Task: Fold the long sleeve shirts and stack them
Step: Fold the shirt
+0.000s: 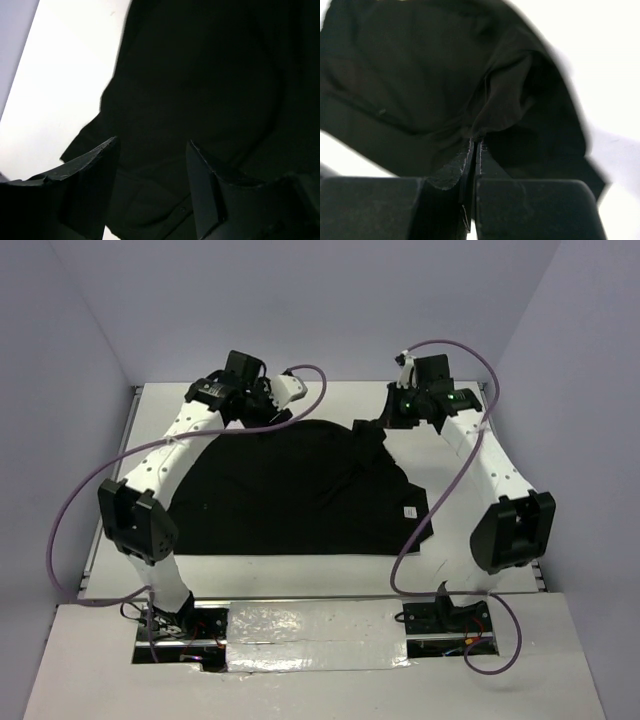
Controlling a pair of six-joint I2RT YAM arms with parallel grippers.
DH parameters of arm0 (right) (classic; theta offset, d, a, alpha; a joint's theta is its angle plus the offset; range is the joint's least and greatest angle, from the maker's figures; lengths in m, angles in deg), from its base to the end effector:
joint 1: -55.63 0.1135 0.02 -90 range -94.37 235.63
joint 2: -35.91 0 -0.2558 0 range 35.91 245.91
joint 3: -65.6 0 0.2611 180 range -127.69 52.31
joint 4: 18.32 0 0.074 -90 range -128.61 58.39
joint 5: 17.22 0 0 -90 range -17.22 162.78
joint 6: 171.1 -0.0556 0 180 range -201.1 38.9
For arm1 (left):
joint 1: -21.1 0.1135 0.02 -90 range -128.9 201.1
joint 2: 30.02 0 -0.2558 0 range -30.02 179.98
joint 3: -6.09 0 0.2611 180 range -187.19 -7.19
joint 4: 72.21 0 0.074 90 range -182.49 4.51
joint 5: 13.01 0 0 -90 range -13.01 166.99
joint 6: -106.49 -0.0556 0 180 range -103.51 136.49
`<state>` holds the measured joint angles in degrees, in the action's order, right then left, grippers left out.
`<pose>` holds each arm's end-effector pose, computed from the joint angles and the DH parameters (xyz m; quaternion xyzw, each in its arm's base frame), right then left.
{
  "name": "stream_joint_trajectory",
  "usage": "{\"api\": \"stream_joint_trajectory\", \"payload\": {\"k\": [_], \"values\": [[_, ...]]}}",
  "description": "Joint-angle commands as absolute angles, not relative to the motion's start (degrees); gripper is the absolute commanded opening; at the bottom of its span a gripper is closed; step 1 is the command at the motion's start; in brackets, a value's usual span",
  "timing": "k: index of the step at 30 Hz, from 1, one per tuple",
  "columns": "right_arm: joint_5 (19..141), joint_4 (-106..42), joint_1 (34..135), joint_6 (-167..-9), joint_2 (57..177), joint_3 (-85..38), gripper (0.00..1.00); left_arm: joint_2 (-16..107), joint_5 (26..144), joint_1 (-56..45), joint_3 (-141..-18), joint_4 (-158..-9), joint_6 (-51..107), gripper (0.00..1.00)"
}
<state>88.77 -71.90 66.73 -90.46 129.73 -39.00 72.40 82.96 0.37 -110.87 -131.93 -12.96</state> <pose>0.3769 0.0895 0.3310 -0.0695 0.9065 0.1958 0.3675 0.3897 -0.1537 0.3371 0.4095 0.8277 -0.0191 0.3833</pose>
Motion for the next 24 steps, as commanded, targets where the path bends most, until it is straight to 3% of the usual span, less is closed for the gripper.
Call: {"api": "stream_joint_trajectory", "payload": {"k": [1, 5, 11, 13, 22, 24], "values": [[93.16, -67.4, 67.41, -95.84, 122.86, -33.58, 0.0, 62.92, 88.93, 0.36, -109.77, -137.44, -19.09, 0.68], [95.89, -61.86, 68.2, -99.01, 117.22, -25.42, 0.0, 49.2, 95.6, -1.39, -97.49, -128.86, -39.32, 0.7], [100.73, -53.94, 68.2, -102.63, 111.15, -17.92, 0.0, 39.07, 93.86, -18.17, -69.89, -103.73, -61.86, 0.74], [101.26, -52.88, 68.03, -102.63, 110.09, -16.34, 0.0, 42.21, 94.57, -21.69, -64.07, -92.21, -64.79, 0.74], [103.45, -50.07, 66.45, -103.68, 107.72, -12.65, 0.0, 63.4, 90.01, -27.59, -58.88, -46.29, -60.33, 0.77], [104.33, -49.72, 66.09, -103.51, 107.54, -12.29, 0.0, 66.38, 88.06, -28.12, -59.4, -42.61, -57.43, 0.77]]}}
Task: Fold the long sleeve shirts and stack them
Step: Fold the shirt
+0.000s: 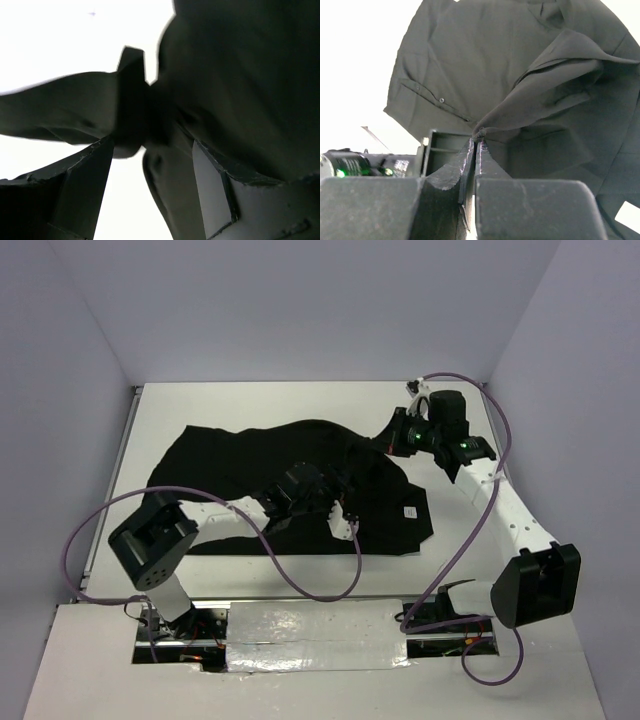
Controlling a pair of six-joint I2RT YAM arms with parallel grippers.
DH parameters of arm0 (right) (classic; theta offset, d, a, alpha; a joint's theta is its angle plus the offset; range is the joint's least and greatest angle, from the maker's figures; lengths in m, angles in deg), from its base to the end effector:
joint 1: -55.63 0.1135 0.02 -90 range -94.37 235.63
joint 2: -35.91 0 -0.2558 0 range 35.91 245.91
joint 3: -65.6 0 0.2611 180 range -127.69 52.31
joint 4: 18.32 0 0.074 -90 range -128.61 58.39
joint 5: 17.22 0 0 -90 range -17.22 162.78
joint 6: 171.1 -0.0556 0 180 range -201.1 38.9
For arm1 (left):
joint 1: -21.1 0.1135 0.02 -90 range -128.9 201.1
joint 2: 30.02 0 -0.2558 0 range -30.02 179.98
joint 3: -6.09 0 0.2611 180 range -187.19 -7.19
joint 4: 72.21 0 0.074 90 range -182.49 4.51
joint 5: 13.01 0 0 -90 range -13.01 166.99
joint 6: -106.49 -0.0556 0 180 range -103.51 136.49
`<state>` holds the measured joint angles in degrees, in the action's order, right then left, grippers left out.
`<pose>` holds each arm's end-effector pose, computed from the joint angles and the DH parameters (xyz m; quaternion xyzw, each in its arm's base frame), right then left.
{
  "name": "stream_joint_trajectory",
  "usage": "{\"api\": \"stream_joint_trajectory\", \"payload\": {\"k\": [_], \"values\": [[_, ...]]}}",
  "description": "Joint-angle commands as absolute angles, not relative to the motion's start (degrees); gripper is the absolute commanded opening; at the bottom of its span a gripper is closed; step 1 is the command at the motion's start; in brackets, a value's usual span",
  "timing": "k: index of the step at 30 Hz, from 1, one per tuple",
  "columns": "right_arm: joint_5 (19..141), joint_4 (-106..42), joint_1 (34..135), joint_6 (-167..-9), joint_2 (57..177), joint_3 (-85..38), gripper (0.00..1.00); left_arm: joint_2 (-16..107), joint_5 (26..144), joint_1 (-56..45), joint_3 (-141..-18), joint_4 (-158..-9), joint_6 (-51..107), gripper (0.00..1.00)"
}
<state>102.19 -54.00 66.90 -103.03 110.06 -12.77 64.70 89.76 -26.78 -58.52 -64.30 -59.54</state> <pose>0.3036 0.0883 0.3149 -0.0452 0.8516 0.3473 0.3899 0.2495 -0.2943 0.1890 0.7572 0.3331 0.0453 0.5601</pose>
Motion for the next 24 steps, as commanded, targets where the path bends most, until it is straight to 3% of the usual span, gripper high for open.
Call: {"api": "stream_joint_trajectory", "payload": {"k": [1, 14, 17, 18, 20, 21, 24], "values": [[104.51, -49.63, 65.74, -103.51, 107.54, -11.77, 0.0, 66.92, 87.71, -28.12, -59.75, -41.82, -55.6, 0.77], [107.58, -46.99, 64.16, -104.3, 108.33, -9.3, 0.0, 72.28, 88.85, -28.21, -60.54, -37.41, -54.79, 0.74], [107.59, -47.16, 63.98, -104.12, 108.24, -9.57, 0.0, 73.69, 89.55, -28.21, -60.98, -36.72, -54.09, 0.55], [107.41, -47.43, 63.72, -103.86, 108.16, -9.57, 0.0, 73.78, 89.73, -28.21, -61.16, -35.84, -53.56, 0.42], [107.58, -47.69, 63.46, -103.51, 108.16, -9.3, 0.0, 73.7, 90.08, -28.21, -61.42, -35.05, -52.95, 0.27], [107.67, -47.87, 63.28, -103.16, 108.24, -8.87, 0.0, 73.52, 90.08, -28.21, -61.42, -34.7, -52.68, 0.03], [106.97, -49.0, 62.67, -102.46, 108.77, -8.51, 0.0, 71.94, 89.64, -28.3, -60.63, -33.29, -51.54, 0.0]]}}
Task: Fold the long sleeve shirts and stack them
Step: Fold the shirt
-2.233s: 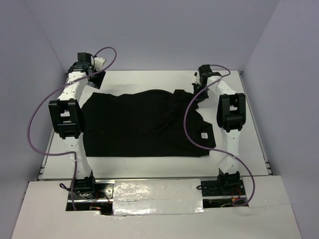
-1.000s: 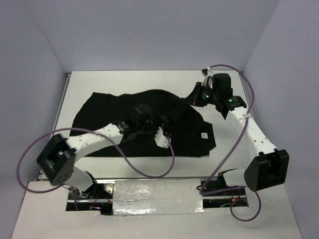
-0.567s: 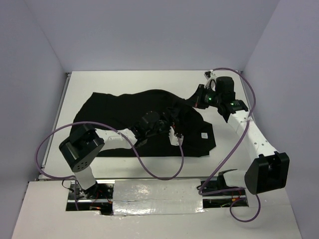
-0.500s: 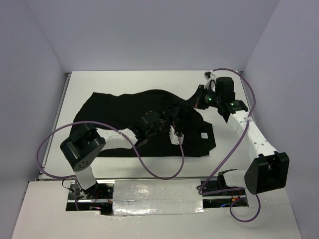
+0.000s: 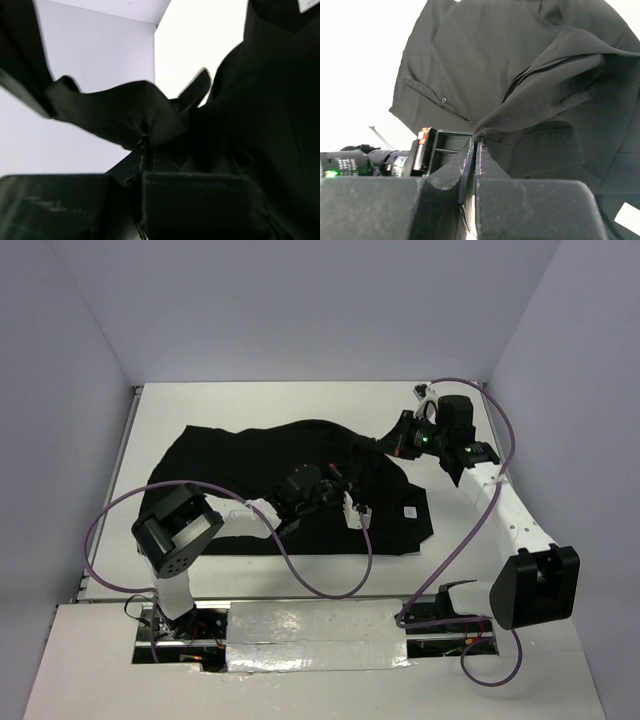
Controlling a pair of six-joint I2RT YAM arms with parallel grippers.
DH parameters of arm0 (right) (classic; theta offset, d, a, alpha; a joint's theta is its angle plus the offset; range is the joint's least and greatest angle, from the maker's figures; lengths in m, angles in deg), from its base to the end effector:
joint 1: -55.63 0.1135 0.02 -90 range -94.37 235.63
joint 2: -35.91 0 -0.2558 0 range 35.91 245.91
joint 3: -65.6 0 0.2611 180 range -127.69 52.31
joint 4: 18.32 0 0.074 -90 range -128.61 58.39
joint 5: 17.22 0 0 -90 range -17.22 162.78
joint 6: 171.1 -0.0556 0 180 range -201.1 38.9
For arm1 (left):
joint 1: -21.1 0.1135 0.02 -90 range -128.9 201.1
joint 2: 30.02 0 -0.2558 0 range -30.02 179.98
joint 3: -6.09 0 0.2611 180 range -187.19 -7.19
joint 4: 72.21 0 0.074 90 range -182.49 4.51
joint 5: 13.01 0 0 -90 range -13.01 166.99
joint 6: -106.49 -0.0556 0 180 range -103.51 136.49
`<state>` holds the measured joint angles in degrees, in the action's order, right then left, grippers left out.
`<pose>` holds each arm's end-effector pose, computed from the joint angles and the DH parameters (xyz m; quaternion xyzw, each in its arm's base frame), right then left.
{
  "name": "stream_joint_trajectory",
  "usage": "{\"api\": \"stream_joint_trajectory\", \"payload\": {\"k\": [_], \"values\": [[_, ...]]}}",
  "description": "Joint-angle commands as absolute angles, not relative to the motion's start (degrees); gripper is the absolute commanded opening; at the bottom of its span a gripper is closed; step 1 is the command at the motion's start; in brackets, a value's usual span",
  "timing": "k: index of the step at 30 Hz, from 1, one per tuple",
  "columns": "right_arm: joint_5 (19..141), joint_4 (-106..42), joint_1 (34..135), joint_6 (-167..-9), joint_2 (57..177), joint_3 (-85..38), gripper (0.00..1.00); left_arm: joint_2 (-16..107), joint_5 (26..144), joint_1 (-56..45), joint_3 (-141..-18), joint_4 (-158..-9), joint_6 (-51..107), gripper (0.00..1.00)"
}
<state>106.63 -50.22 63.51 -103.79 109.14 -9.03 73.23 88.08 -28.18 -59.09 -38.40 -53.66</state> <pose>0.3036 0.0733 0.3038 -0.0362 0.8423 0.3690 0.3913 0.2609 -0.3195 0.1919 0.6631 0.3111 0.0530 0.6788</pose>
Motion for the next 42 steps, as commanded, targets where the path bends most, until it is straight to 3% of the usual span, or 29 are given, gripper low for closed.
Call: {"api": "stream_joint_trajectory", "payload": {"k": [1, 3, 6, 7, 12, 19, 23, 29, 32, 36, 42], "values": [[106.19, -49.71, 62.75, -102.11, 108.77, -8.6, 0.0, 71.15, 89.56, -28.21, -60.11, -33.63, -50.23, 0.0], [102.06, -52.68, 62.67, -101.05, 108.68, -8.86, 0.0, 68.09, 89.12, -28.3, -59.58, -36.0, -48.21, 0.0], [98.28, -56.03, 62.75, -98.94, 107.72, -8.51, 0.31, 62.9, 90.07, -28.21, -59.84, -43.46, -41.8, 0.0], [97.83, -56.48, 62.75, -98.24, 107.28, -7.64, 0.54, 61.75, 90.34, -28.21, -60.8, -45.83, -37.95, 0.0], [95.46, -59.11, 62.75, -98.32, 101.84, -3.86, 0.76, 55.6, 90.09, -28.21, -64.14, -58.39, -27.3, 0.0], [87.21, -57.12, 62.75, -87.79, 84.11, -4.91, 0.81, 52.87, 86.75, -26.63, -71.95, -69.13, -19.73, 0.0], [94.82, -47.29, 62.75, -78.31, 77.23, -0.18, 0.87, 52.16, 86.31, -26.54, -74.95, -71.87, -17.79, 0.0], [104.76, -47.08, 62.84, -70.64, 77.22, 0.8, 0.84, 53.92, 83.93, -25.4, -84.0, -78.02, -15.77, 0.0], [108.63, -44.36, 63.28, -70.72, 78.44, 2.82, 0.87, 53.48, 84.46, -25.4, -85.51, -78.73, -16.46, 0.0], [109.69, -42.78, 66.09, -69.41, 79.95, 3.96, 0.89, 52.17, 83.84, -25.31, -83.84, -77.06, -16.64, 0.0], [104.88, -26.01, 70.57, -72.13, 81.96, 10.38, 0.89, 52.16, 84.46, -25.04, -83.39, -75.21, -16.29, 0.0]]}}
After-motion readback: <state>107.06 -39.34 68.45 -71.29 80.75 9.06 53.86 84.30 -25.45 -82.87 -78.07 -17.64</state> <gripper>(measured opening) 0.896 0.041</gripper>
